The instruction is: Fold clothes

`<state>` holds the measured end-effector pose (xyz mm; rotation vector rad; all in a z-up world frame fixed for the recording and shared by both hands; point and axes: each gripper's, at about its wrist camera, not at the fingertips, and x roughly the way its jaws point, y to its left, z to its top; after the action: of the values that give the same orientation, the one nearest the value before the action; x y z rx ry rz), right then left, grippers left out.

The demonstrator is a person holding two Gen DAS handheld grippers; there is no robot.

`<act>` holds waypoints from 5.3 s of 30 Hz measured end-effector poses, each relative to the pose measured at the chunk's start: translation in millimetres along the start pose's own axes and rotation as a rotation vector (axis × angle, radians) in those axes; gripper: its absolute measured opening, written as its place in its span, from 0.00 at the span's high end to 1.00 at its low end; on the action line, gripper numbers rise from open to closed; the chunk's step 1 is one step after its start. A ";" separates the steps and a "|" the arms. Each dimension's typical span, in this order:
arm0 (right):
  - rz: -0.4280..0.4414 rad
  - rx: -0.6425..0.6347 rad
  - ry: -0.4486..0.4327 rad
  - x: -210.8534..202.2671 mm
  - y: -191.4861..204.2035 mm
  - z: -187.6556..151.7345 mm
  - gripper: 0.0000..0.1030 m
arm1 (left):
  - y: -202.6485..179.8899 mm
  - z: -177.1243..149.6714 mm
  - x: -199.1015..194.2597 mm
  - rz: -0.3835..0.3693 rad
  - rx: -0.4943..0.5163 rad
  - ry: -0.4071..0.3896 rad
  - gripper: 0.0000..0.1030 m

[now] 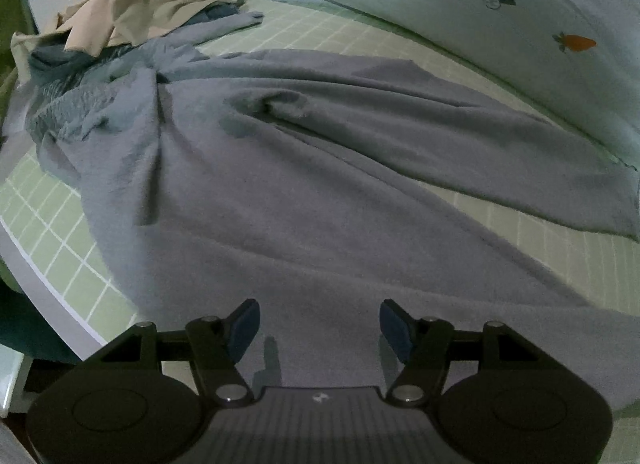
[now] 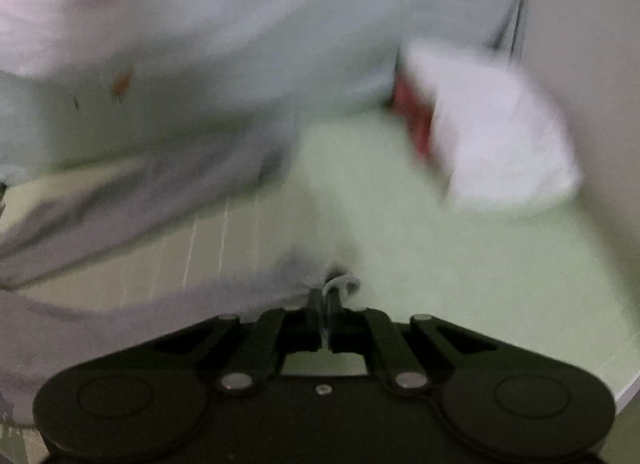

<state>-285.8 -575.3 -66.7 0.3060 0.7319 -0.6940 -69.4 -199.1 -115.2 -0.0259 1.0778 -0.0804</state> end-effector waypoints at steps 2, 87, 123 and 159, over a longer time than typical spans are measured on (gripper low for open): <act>-0.030 -0.023 -0.019 -15.6 -13.9 11.6 0.98 | -2.2 -0.5 2.2 -0.001 -0.007 0.005 0.34; -0.035 0.337 0.109 130.6 -80.9 51.0 0.42 | -37.4 22.2 63.9 0.121 -0.103 0.159 0.00; -0.271 0.182 0.042 39.5 6.9 2.9 0.16 | 145.2 29.9 1.3 0.175 -0.259 -0.030 0.09; -0.182 0.140 0.139 21.3 289.0 -38.2 0.15 | 316.1 145.6 62.7 0.112 -0.132 -0.071 0.58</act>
<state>-98.8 -353.5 -102.8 0.4226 0.8520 -0.9055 105.2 108.4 -120.5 -0.0864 1.0107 0.0923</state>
